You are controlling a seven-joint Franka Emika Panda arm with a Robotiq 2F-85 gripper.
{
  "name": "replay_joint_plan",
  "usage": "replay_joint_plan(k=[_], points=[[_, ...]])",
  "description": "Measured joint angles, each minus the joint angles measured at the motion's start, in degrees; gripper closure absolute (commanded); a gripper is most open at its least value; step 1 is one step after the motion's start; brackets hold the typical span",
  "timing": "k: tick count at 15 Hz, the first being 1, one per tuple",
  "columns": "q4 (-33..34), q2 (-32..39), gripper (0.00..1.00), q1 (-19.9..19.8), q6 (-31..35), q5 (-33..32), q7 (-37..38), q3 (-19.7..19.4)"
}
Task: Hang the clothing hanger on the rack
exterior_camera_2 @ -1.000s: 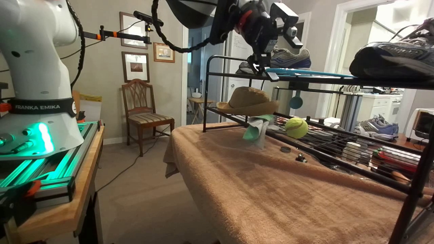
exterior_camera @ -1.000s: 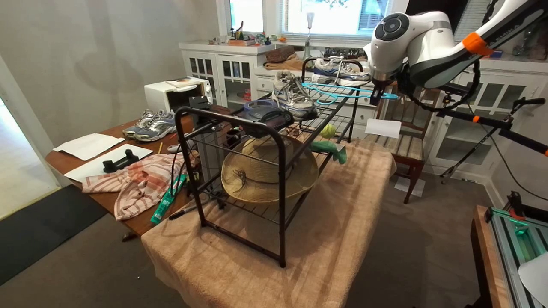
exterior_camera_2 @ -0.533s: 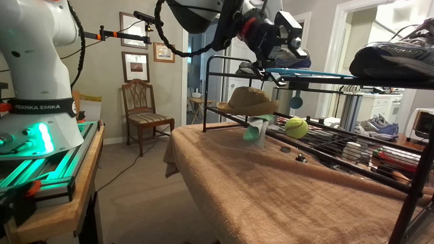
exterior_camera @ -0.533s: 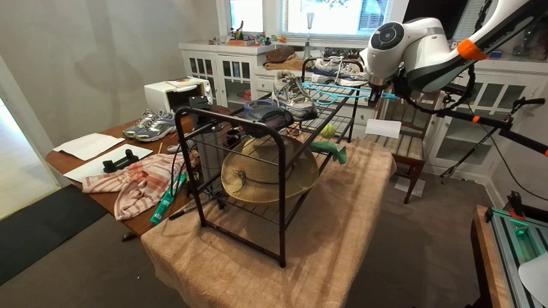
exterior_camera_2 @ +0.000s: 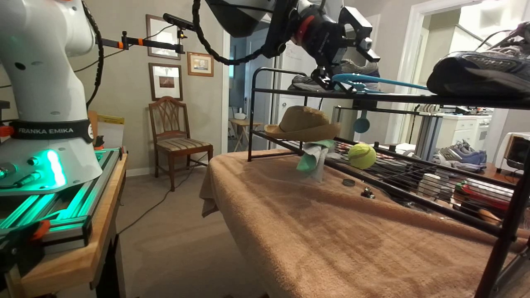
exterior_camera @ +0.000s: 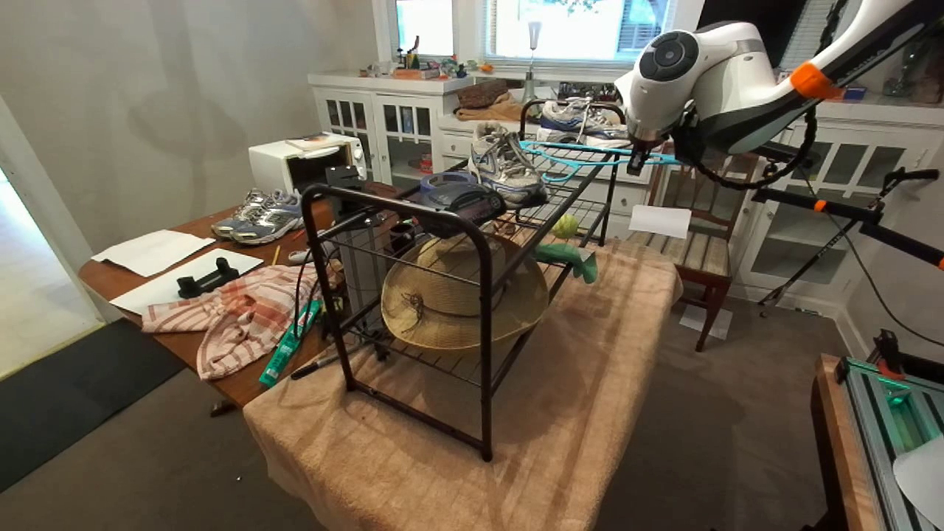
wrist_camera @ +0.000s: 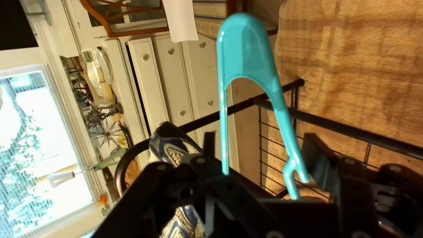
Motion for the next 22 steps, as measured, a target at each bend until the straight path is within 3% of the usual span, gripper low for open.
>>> replay_joint_plan(k=[5,10,22], points=[[0.08,-0.65,0.37,-0.04,0.02,-1.26,0.93,-0.38],[0.20,-0.71,0.32,-0.28,0.02,-1.63,1.60,-0.70],[-2.16,-1.65,0.29,1.08,0.02,-1.67,1.60,0.25]])
